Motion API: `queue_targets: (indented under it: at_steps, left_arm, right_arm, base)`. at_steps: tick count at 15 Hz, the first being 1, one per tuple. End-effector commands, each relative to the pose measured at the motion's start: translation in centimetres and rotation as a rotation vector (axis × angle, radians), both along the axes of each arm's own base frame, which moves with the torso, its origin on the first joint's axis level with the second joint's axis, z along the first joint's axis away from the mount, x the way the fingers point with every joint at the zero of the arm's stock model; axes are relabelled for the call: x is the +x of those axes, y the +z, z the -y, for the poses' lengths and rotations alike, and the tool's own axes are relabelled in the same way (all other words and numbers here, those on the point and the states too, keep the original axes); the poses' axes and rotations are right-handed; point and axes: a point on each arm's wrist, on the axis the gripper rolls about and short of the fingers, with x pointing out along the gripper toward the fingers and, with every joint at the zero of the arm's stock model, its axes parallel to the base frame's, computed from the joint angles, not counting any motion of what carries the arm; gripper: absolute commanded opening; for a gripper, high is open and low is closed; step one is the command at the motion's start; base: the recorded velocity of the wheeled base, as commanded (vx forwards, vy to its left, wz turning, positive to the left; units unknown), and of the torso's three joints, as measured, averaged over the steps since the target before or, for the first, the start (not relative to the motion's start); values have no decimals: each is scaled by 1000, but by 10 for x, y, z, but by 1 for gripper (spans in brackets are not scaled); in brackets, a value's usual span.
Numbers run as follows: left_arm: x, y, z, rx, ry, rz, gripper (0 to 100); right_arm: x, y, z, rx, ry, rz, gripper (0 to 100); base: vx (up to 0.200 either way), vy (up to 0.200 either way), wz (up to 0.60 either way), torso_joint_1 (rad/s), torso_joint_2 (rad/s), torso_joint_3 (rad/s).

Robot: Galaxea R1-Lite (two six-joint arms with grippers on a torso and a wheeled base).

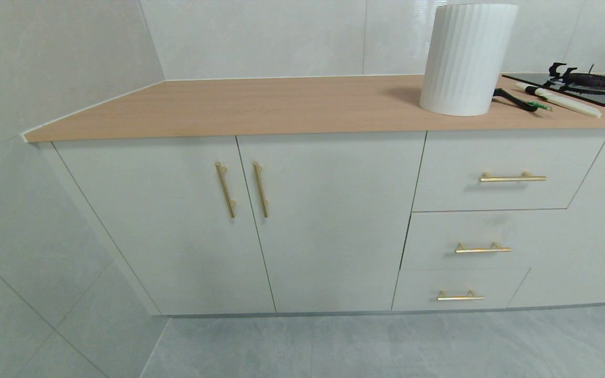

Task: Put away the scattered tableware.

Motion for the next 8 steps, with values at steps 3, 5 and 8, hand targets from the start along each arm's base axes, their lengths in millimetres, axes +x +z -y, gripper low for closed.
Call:
queue_targets:
  at_steps: [3, 5, 8]
  left_arm:
    - [0, 0, 0, -1, 0, 0, 100]
    - [0, 0, 0, 1, 0, 0, 100]
    - [0, 0, 0, -1, 0, 0, 100]
  right_arm:
    - [0, 0, 0, 0, 1, -4, 100]
    - [0, 0, 0, 0, 1, -4, 100]
    - [0, 0, 0, 0, 1, -4, 100]
  base:
    - [0, 0, 0, 0, 0, 0]
    - [0, 0, 0, 0, 0, 0]
    - [0, -200, 0, 4, 6, 4]
